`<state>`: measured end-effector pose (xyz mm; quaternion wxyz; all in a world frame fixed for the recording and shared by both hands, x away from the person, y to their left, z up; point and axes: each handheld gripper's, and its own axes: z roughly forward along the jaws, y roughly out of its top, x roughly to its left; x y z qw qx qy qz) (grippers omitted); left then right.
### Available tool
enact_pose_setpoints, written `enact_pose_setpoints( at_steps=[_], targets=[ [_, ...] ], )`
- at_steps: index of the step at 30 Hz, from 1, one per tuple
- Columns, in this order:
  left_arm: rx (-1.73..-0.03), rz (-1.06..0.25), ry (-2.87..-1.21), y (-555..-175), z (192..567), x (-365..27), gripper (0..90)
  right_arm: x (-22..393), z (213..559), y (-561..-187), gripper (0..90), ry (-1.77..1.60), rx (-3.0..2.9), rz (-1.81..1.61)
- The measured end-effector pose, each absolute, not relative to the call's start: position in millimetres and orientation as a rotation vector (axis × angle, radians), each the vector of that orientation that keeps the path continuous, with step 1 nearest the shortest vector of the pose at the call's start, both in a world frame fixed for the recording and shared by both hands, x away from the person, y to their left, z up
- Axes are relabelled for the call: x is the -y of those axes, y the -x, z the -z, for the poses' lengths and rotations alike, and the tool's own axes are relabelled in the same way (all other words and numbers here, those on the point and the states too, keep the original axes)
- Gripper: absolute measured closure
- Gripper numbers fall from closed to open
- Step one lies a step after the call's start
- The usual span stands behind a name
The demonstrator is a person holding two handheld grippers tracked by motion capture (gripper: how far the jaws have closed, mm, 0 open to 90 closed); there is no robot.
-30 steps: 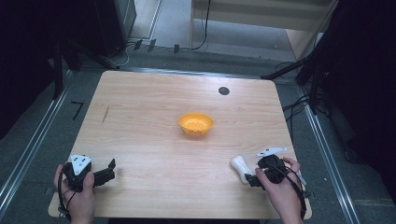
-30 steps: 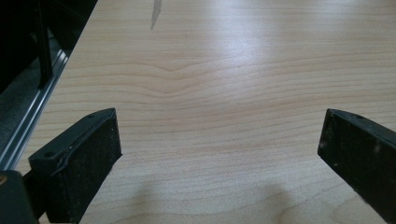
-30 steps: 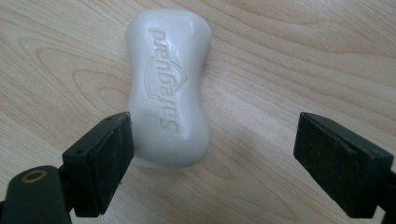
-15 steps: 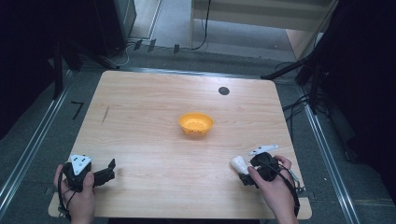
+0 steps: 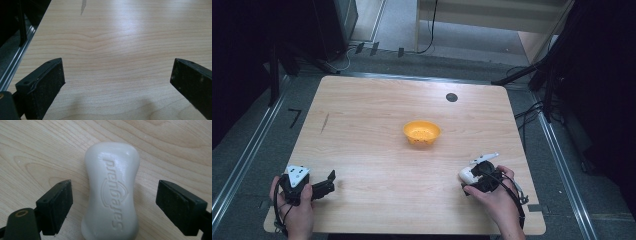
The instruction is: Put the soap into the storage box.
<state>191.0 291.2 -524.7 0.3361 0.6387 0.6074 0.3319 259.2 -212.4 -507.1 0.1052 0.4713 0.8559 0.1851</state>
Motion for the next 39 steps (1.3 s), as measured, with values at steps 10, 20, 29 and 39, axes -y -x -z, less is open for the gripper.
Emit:
enact_pose_setpoints(
  at_steps=[10, 20, 29, 39],
  targets=[
    [-1.586, -0.865, -1.667, -190.9, 524.6, -291.3, 0.0, 210.3, 509.9, -261.8, 32.2, -1.417, -2.534, -0.571],
    [-1.584, -0.86, -1.656, -191.0, 524.8, -291.6, 0.0, 208.2, 514.5, -261.2, 45.5, -1.407, -2.556, -0.557],
    [-1.586, -0.854, -1.651, -190.6, 524.6, -292.6, 0.0, 210.6, 513.7, -261.6, 50.0, -1.353, -2.594, -0.568],
    [-1.584, -0.85, -1.646, -190.6, 524.6, -293.2, 0.0, 217.7, 507.7, -260.5, 50.7, -1.319, -2.596, -0.645]
  ],
)
